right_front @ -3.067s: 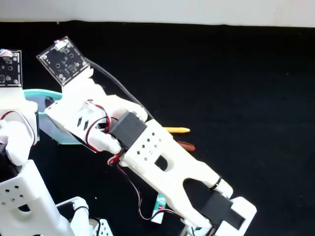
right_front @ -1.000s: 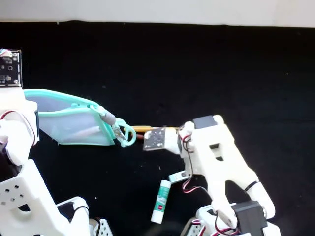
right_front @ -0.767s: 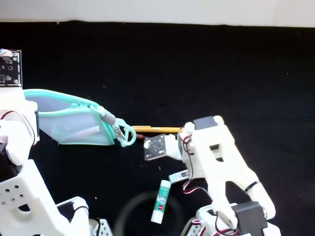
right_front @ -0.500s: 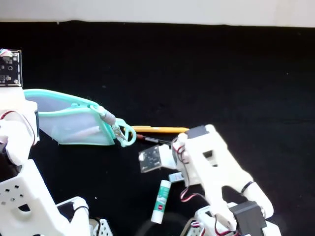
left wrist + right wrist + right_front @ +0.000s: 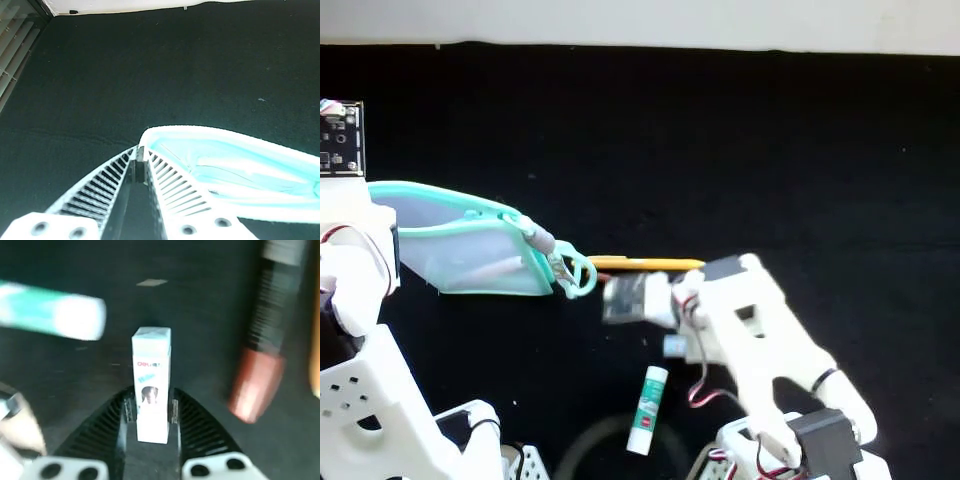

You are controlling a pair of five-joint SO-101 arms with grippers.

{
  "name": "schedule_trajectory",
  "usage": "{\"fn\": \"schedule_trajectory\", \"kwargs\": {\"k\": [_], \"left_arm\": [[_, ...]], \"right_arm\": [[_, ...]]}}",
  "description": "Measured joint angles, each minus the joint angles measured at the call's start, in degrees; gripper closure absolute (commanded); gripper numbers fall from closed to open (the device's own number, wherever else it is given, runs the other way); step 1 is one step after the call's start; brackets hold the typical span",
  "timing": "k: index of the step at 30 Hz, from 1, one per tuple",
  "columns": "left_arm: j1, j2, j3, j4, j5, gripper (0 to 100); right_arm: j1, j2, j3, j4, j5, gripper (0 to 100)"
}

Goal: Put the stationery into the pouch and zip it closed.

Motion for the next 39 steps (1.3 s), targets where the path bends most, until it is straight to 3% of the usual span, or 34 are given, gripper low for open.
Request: {"fn": "schedule_trajectory", "kwargs": {"k": [8, 16, 22, 30, 39], "left_arm": [[0.0, 0.0, 0.0, 0.0, 0.0, 99], [0.0, 0.0, 0.0, 0.0, 0.0, 99], [0.0, 0.0, 0.0, 0.0, 0.0, 99], [0.0, 0.0, 0.0, 0.0, 0.0, 99], [0.0, 0.0, 0.09, 0.0, 0.0, 99]], "right_arm": [[2.64, 0.09, -18.2, 0.0, -22.86, 99.0], [-11.34, 0.09, -41.41, -0.26, -46.51, 99.0], [-18.9, 0.09, -49.49, -7.65, -55.56, 99.0], [-23.3, 0.09, -54.68, -14.42, -65.14, 99.0], [-34.11, 0.18, -59.96, -15.3, -66.81, 99.0]]}}
